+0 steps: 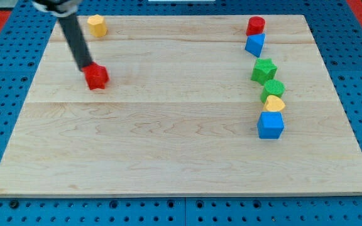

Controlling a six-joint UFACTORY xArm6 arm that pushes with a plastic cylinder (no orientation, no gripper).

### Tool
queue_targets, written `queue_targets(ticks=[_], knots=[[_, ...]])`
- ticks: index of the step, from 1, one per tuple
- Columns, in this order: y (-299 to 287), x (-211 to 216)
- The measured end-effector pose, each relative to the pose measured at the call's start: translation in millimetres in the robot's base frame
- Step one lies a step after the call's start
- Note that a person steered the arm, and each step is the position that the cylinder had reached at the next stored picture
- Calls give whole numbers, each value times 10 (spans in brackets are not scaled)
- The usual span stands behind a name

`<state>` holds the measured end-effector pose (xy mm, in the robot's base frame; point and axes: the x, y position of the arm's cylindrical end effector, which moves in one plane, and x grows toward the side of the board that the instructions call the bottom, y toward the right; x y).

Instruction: Slide the red star to the blue cube

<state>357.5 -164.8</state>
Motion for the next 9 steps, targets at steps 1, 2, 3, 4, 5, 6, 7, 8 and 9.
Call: queue_targets(ticks=[1, 2, 3, 4, 5, 6, 7, 8, 9], knots=[[257, 118], [252, 361], [206, 653], [167, 847], [-150, 968], [-401, 1098], [-241, 1271], [63, 1320], [210, 1184]])
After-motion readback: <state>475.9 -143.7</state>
